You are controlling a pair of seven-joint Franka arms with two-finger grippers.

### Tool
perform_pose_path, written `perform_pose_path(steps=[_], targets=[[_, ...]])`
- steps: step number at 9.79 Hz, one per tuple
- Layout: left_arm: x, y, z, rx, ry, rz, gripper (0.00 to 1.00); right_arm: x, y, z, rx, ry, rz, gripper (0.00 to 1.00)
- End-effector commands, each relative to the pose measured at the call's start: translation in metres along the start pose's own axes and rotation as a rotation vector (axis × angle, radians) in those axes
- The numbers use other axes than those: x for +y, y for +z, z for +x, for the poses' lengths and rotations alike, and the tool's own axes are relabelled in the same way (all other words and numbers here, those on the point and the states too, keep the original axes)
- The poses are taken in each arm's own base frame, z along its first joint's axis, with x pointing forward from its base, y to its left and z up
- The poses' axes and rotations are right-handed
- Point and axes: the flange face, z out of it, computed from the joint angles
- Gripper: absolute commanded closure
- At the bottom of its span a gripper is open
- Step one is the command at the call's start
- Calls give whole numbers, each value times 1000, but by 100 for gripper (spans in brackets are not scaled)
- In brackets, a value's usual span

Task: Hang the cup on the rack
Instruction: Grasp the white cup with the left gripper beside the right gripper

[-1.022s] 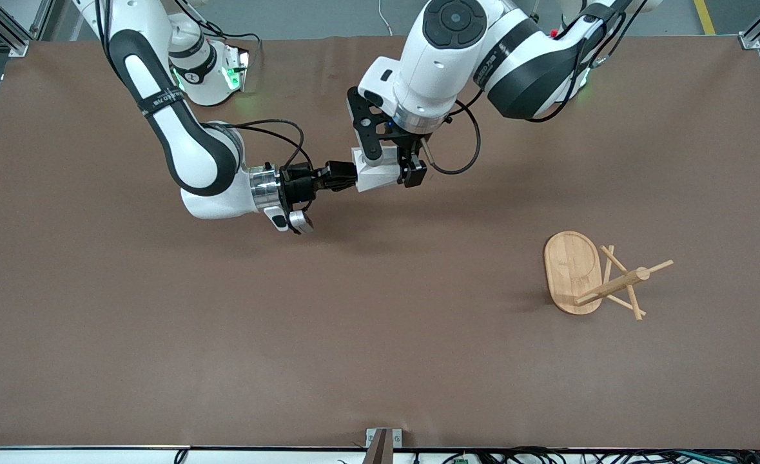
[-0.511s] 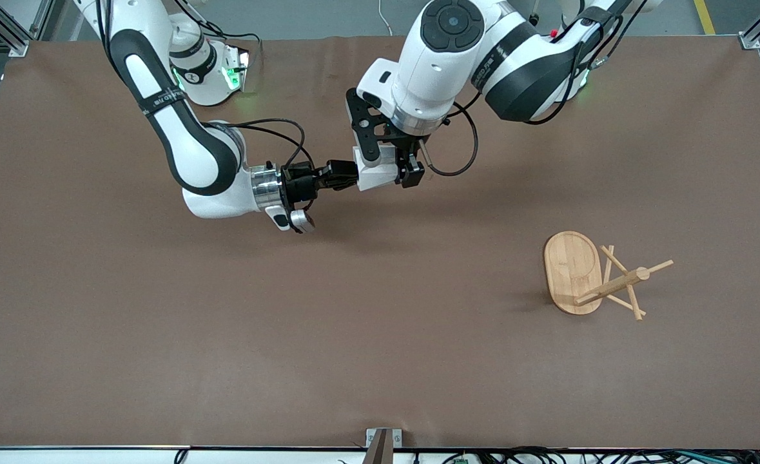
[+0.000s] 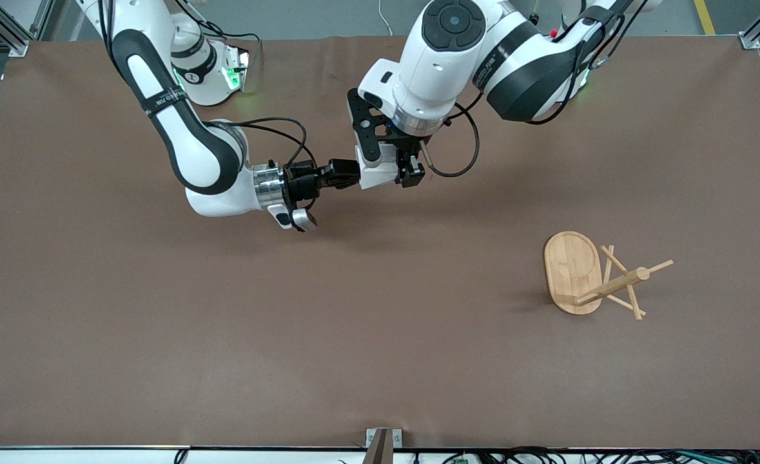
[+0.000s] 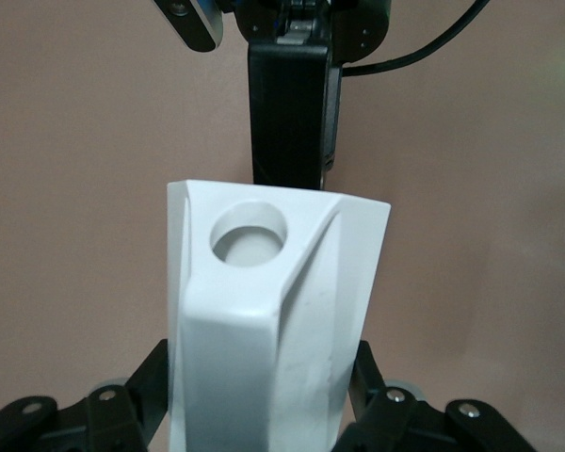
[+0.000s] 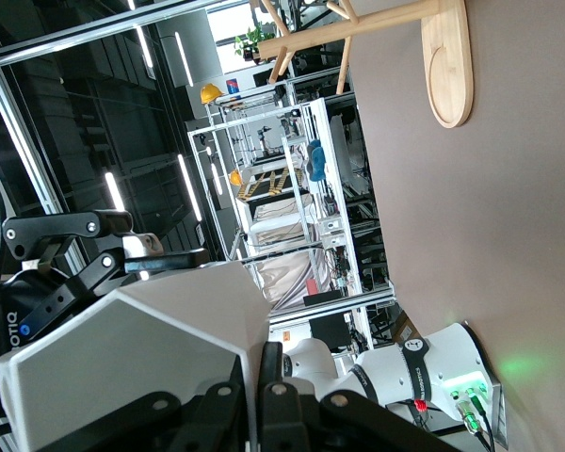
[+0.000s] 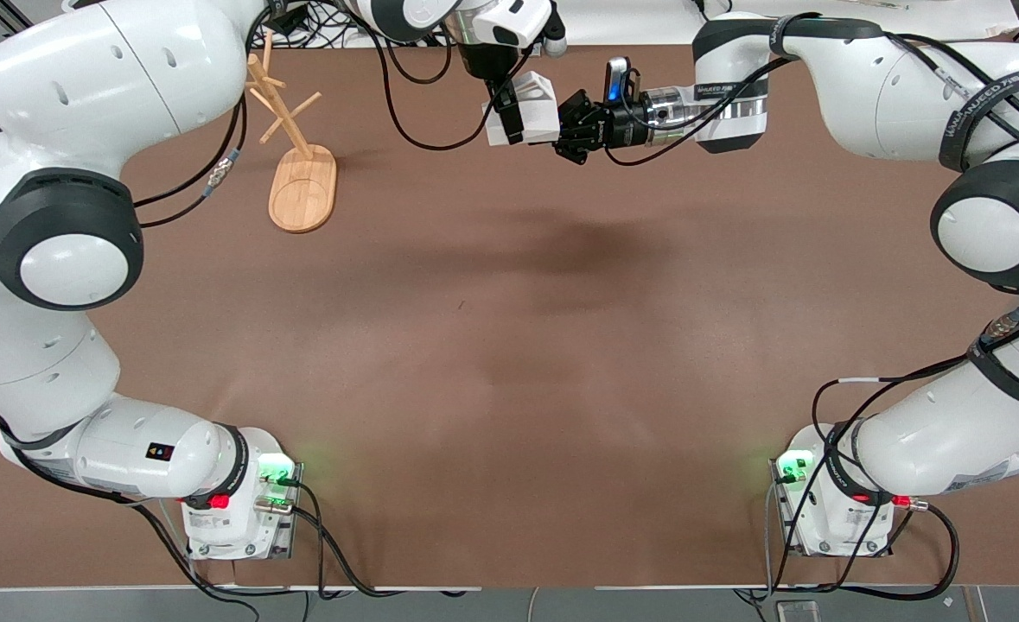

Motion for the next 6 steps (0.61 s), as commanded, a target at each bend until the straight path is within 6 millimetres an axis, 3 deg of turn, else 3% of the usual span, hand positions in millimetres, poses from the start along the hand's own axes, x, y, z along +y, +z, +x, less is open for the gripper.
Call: perform_pose_path(steps=[1, 2, 3, 4, 6], targets=[[-10, 15, -4, -15, 4, -2, 90, -11, 6, -9, 13, -10, 35, 98], [-11, 12, -5, -14, 3, 1, 91, -11, 6, -9, 13, -10, 35, 98], [-13, 10, -6, -11, -1, 5, 91, -12, 5, -9, 10, -3, 38, 83], [-14, 7, -7, -9, -4, 9, 92, -15, 5, -9, 12, -12, 36, 1], [-24, 4, -13, -6, -22, 15, 93, -20, 3, -9, 16, -18, 37, 0]])
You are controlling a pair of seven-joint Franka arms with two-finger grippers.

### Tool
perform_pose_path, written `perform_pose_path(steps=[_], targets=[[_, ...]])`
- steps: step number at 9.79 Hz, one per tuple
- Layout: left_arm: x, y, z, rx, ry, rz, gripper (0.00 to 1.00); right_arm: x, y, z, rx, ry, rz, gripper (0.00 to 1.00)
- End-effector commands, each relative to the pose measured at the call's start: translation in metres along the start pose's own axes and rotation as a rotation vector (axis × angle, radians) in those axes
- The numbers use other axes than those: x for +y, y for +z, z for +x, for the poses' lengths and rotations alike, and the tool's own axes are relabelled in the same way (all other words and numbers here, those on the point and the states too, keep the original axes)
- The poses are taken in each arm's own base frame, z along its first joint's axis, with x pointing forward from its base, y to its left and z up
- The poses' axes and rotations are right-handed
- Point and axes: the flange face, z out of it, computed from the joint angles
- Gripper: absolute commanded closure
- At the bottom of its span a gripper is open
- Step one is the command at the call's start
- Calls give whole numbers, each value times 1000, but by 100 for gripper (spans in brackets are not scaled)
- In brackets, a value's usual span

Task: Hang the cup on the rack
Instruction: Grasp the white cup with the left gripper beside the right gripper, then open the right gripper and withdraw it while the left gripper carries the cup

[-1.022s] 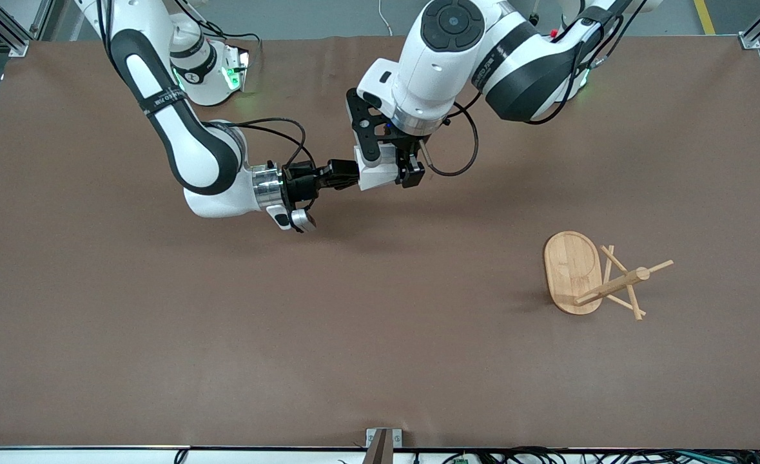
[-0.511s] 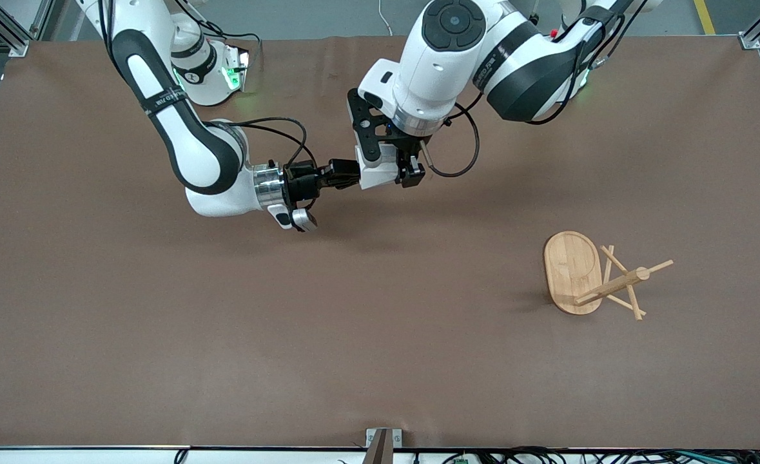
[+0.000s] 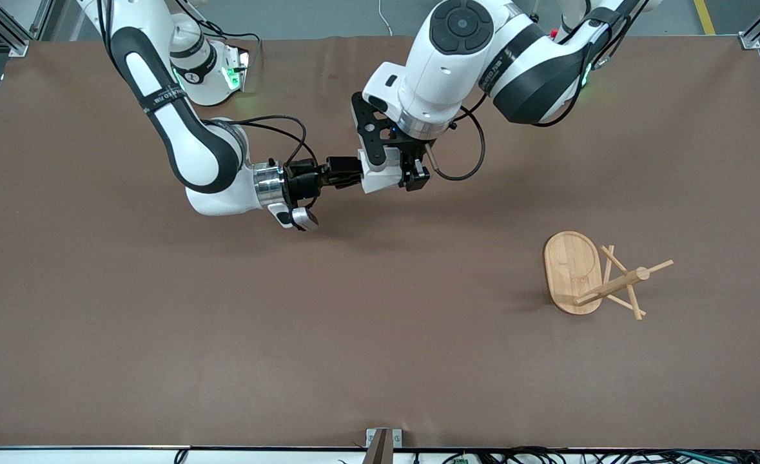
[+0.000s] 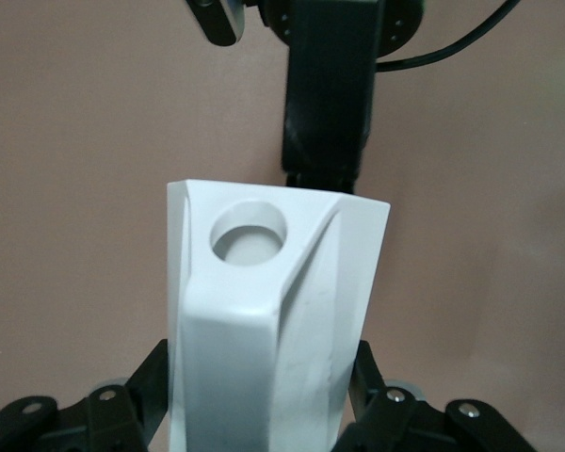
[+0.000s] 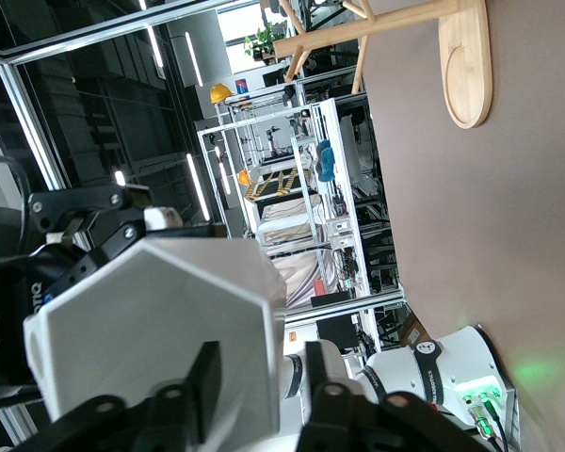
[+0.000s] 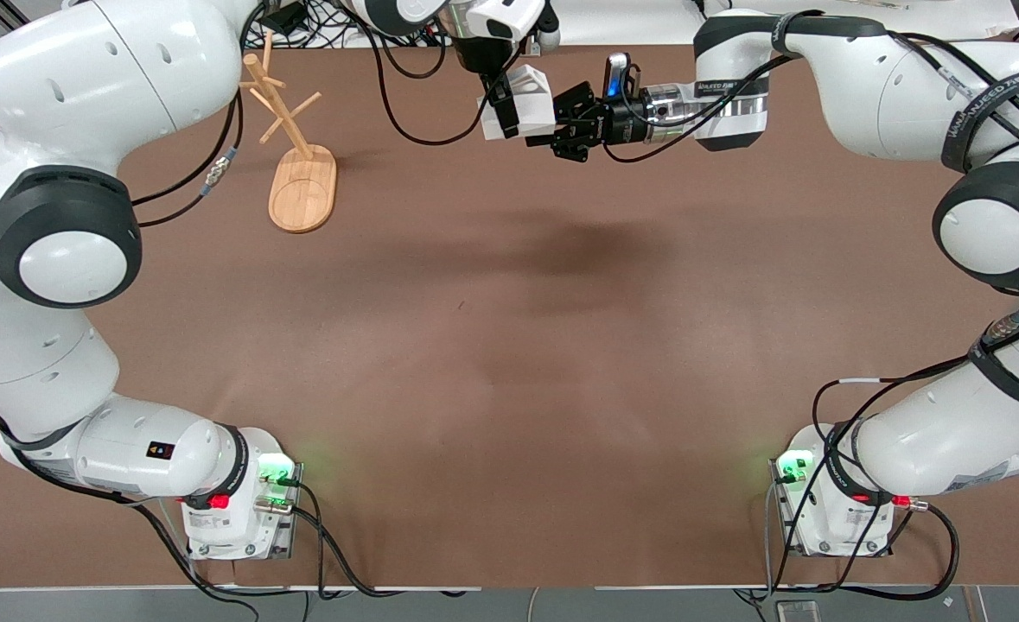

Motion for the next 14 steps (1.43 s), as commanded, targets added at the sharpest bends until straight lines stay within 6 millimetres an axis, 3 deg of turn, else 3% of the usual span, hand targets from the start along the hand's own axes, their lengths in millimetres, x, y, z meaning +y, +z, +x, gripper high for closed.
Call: perform_pose_path(steps=[1, 2, 4, 7, 9, 11, 13, 14], targets=[[-11, 9, -6, -14, 0, 7, 93, -9, -1, -7, 18, -5, 19, 0], [-12, 8, -7, -12, -4, 7, 93, -10, -4, -6, 20, -5, 20, 0], [-15, 8, -8, -11, -27, 6, 94, -33, -35, 5, 73, -42, 20, 0], [-30, 7, -17, -10, -54, 7, 94, -69, -121, 39, 114, -48, -127, 0], [-31, 10, -17, -12, -82, 3, 95, -98, -196, 53, 137, -46, -369, 0], [-35, 3, -22, -13, -249, 17, 95, -120, -259, 57, 174, -26, -680, 0], [-53, -12, -38, -4, -419, 42, 95, -132, -296, 53, 167, -51, -1008, 0], [-67, -20, -48, 8, -515, 51, 95, -146, -308, 41, 177, -62, -1181, 0]])
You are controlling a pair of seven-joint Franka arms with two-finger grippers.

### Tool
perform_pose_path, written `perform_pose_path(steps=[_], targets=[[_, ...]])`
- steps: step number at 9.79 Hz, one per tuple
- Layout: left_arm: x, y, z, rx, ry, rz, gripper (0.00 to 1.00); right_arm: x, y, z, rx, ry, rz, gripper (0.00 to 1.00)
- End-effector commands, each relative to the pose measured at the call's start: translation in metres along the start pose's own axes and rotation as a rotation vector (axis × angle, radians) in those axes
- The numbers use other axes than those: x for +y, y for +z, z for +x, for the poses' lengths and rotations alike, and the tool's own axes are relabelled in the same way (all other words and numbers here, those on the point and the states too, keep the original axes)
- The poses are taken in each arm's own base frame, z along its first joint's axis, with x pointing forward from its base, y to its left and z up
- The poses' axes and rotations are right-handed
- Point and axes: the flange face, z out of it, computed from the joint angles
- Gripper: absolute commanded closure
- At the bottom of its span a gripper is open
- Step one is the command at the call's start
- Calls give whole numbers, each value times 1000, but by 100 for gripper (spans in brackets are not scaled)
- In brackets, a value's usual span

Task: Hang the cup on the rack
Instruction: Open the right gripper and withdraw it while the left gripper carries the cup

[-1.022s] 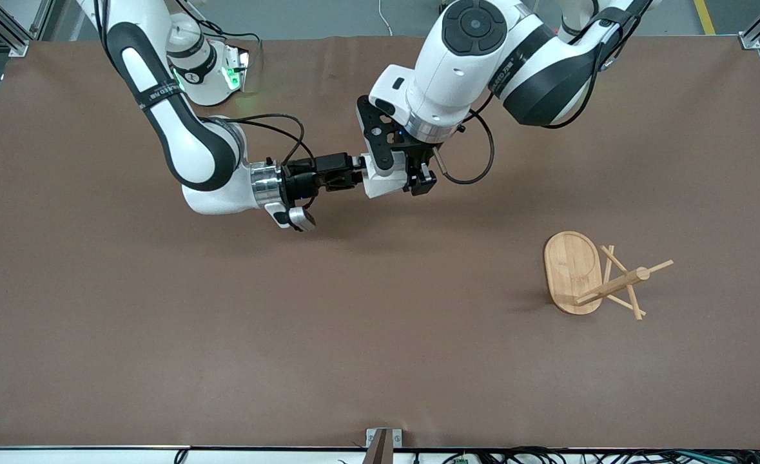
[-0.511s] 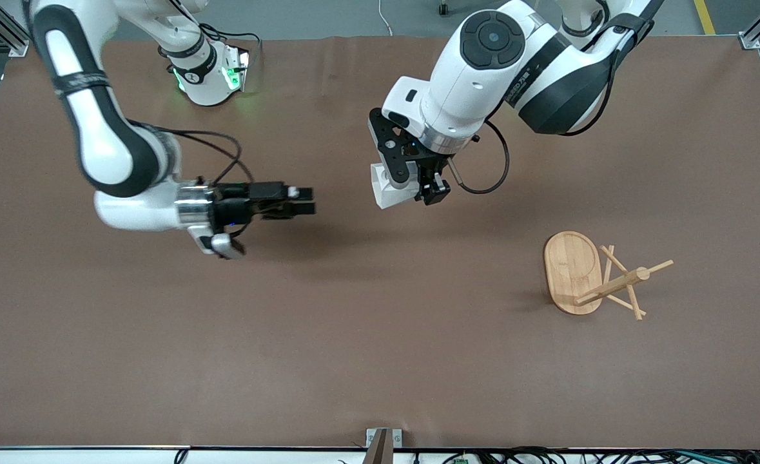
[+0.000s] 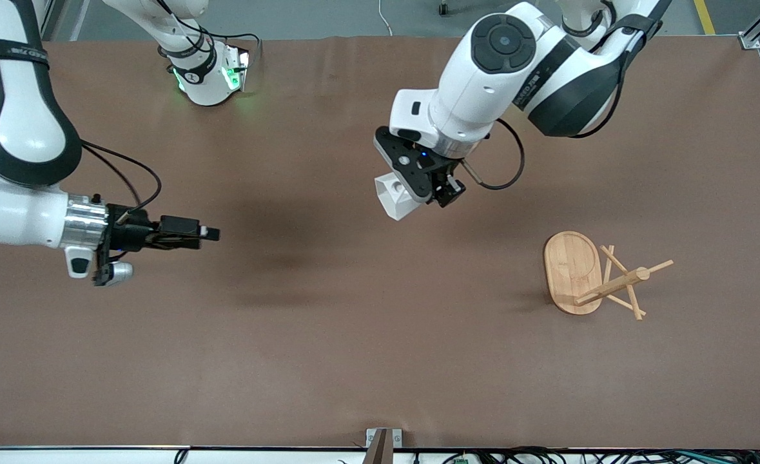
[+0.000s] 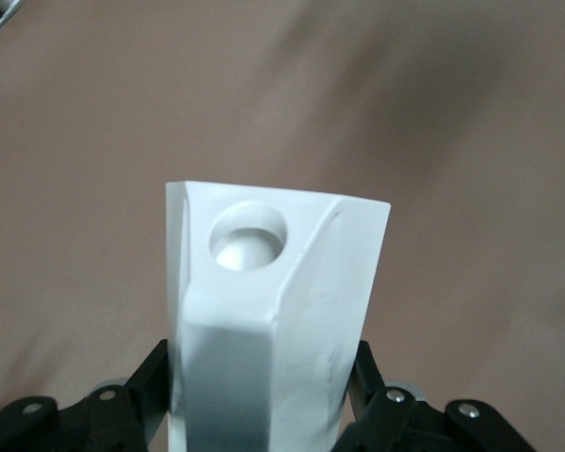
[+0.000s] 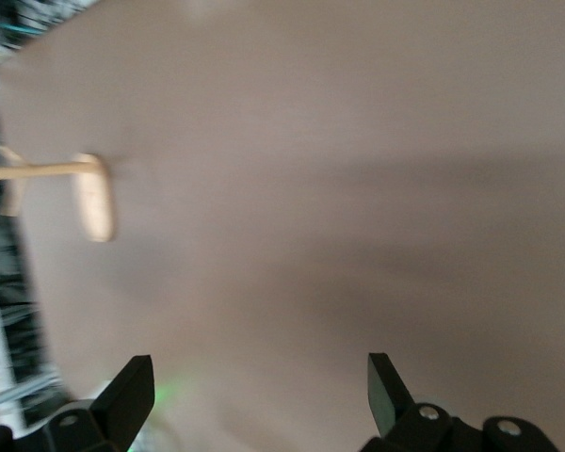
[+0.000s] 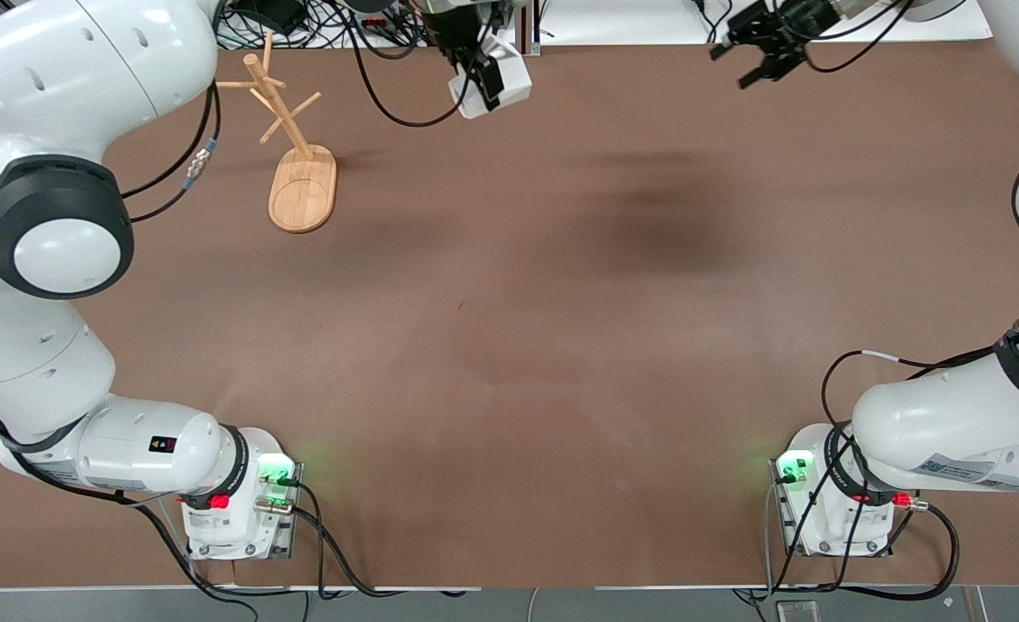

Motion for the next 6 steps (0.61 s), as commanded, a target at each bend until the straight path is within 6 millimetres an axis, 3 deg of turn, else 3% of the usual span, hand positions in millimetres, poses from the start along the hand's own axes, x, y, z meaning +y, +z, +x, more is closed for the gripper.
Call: perform_pose_path(steps=[1, 2, 3, 4, 5, 6], targets=[[-42, -4, -14, -8, -177, 32, 95, 4, -42, -21, 24, 13, -336, 0], [-50, -17, -17, 13, -225, 44, 95, 10, -65, -29, 43, 42, -404, 0], [-55, -22, -19, 18, -269, 52, 95, 29, -102, -39, 88, 83, -424, 0], [-73, -22, -24, 18, -301, 55, 95, 38, -128, -47, 95, 99, -460, 0], [-76, -20, -25, 15, -305, 52, 95, 38, -161, -60, 74, 118, -488, 0], [-95, -22, -34, 10, -328, 58, 95, 33, -180, -72, 75, 130, -499, 0]])
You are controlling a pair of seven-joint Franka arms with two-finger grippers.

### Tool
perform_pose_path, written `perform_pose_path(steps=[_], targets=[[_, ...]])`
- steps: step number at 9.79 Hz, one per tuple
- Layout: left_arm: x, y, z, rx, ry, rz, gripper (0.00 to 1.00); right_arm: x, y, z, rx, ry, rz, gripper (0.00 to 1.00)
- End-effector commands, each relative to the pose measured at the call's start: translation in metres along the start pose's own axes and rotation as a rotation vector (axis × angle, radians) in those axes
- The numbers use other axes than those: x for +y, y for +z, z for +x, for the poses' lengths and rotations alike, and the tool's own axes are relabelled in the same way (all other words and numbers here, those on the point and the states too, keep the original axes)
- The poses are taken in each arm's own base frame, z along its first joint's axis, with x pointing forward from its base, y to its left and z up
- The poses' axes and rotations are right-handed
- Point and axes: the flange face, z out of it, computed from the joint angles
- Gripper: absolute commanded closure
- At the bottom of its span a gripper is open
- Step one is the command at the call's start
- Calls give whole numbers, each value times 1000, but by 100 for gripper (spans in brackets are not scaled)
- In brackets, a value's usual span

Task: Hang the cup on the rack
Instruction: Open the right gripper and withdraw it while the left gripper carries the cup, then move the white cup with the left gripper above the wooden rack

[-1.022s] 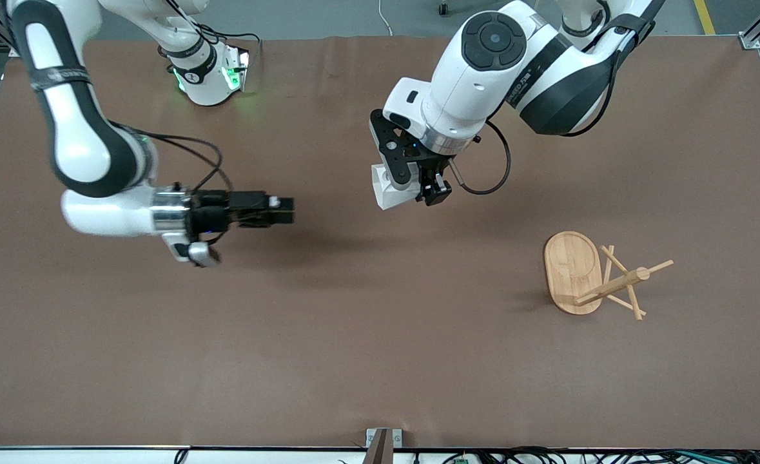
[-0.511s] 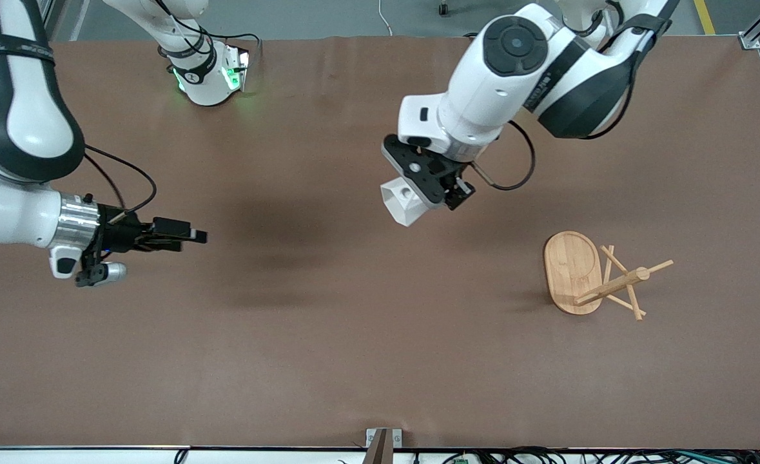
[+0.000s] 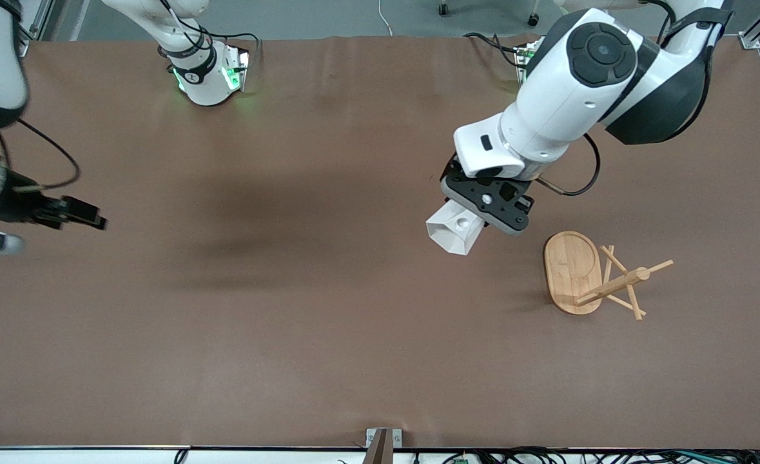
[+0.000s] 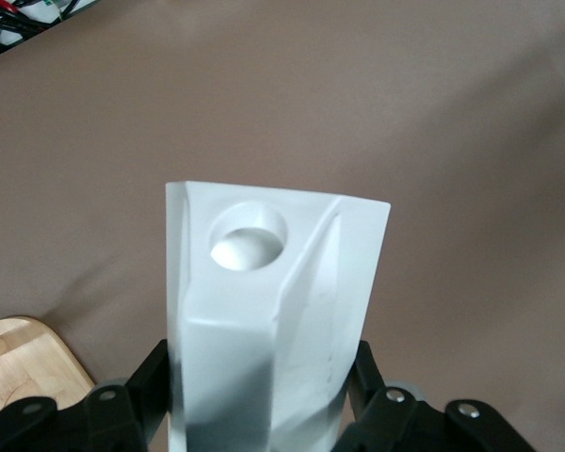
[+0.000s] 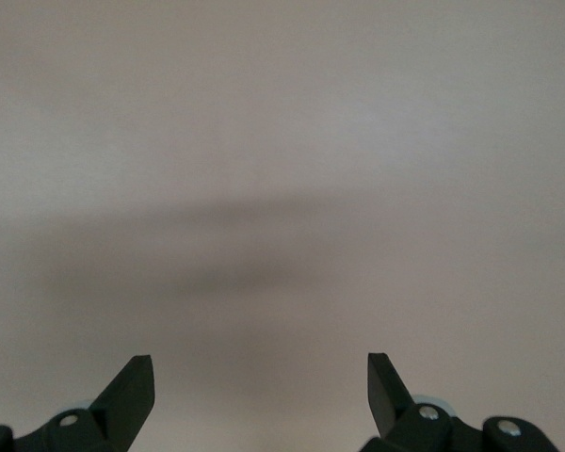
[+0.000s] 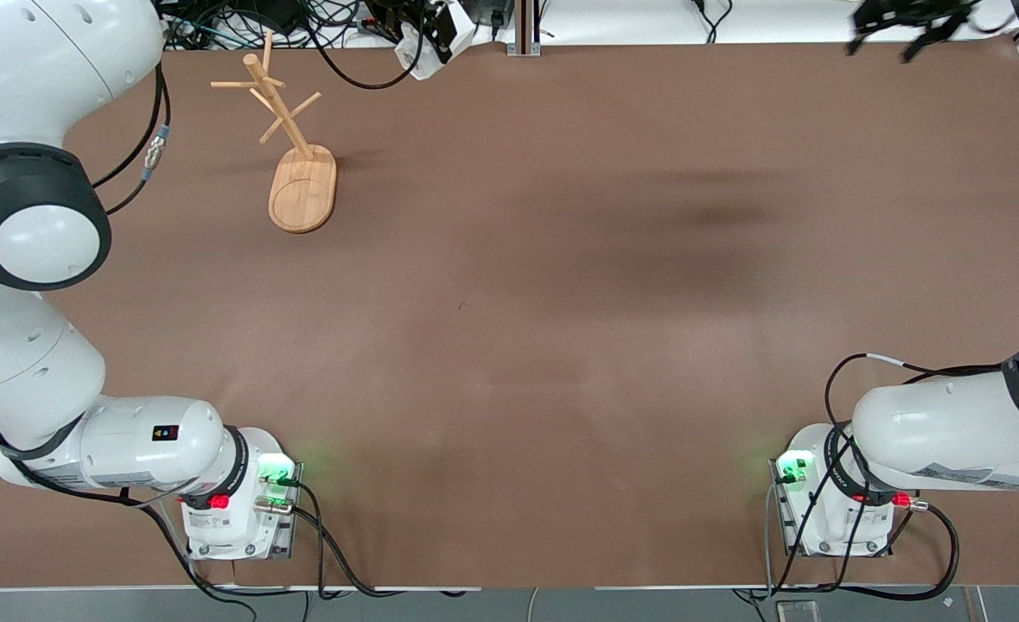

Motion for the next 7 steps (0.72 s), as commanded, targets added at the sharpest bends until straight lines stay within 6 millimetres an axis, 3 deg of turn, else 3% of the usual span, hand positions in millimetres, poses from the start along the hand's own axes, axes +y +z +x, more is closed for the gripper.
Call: perform_pose_path(steps=[1, 2, 3, 5, 7], targets=[[-30, 23, -15, -75, -52, 32, 95, 2, -53, -31, 30, 10, -58, 0], [-48, 23, -27, -92, -81, 54, 95, 4, -70, -46, 31, 30, -61, 0], [-66, 34, -42, -117, -120, 81, 95, -1, -74, -54, 5, 118, -62, 0], [-87, 52, -86, -89, -224, 63, 95, -10, -85, -54, 35, 161, -73, 0], [-94, 71, -116, -82, -229, 80, 95, -12, -115, -55, 89, 83, -84, 0]])
